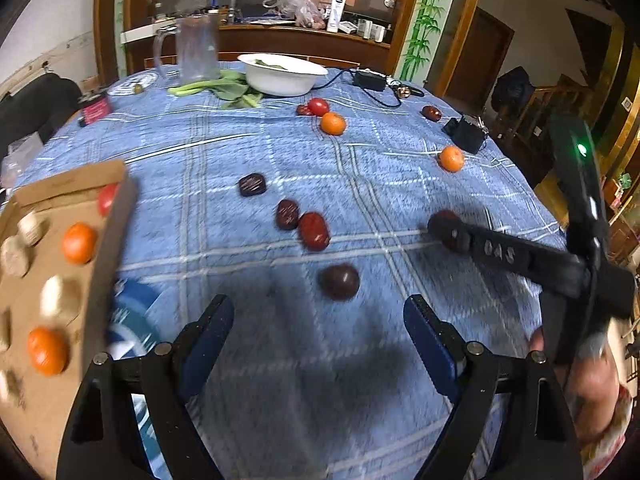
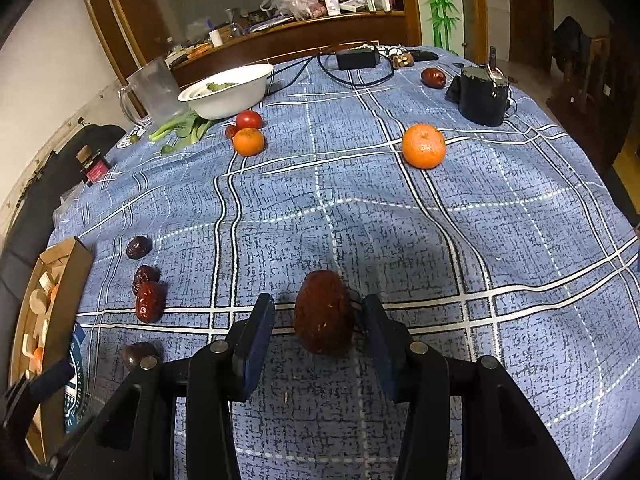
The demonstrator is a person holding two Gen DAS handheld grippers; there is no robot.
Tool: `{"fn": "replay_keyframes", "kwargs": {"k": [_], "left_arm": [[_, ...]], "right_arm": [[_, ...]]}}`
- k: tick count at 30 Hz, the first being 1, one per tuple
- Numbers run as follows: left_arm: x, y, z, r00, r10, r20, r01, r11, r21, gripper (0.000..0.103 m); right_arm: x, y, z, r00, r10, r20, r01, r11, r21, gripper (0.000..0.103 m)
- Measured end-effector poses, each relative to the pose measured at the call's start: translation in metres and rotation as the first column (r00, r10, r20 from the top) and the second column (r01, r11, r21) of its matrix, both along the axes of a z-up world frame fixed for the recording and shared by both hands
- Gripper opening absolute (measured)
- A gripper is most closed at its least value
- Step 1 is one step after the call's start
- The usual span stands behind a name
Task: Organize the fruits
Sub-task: 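Grasp a dark red date with the right tool, then grasp a dark date with the left tool while the right tool holds its date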
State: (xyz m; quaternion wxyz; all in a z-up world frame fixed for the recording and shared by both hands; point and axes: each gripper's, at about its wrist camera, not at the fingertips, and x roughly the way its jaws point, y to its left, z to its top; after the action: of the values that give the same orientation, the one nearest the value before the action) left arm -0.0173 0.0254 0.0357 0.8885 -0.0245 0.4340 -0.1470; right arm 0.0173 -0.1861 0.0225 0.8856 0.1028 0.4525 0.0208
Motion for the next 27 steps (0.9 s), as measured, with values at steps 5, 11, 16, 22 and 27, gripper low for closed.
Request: {"fn": "replay_keyframes", "kwargs": {"k": [5, 11, 16, 22, 27], "left_arm": [[0.022, -0.013, -0.01, 0.999, -0.042, -0.019, 0.042, 0.999, -0.012, 0.058], [0.026, -0.014, -0.022, 0.998, -0.057, -0.029, 0.056, 0.998, -0.041, 0.055], [0.024, -0.01, -0.024, 0.999, -0.038, -0.022, 0.037, 0.998, -0.051, 0.021], [0.025, -0.007, -0.022, 0.999, -0.042, -0.018, 0.041, 0.996, -0.082, 0.021], [0.028, -0.004, -0.024, 0.999, -0.044, -0.032, 0.04, 0.993, -0.112, 0.021]], "right_arm": [[0.0, -0.003, -0.001, 1.0, -0.002, -0.003, 0.002, 1.0, 0.008, 0.045], [0.0, -0.001, -0.001, 1.0, -0.006, -0.007, 0.006, 1.0, -0.012, 0.04], [0.001, -0.002, -0.001, 1.0, -0.006, -0.003, 0.006, 1.0, -0.009, 0.04], [0.002, -0.001, -0.002, 1.0, -0.006, 0.011, 0.006, 1.0, -0.024, 0.038], [0.003, -0.004, -0.003, 1.0, -0.016, 0.022, 0.016, 1.0, -0.013, 0.037]]}}
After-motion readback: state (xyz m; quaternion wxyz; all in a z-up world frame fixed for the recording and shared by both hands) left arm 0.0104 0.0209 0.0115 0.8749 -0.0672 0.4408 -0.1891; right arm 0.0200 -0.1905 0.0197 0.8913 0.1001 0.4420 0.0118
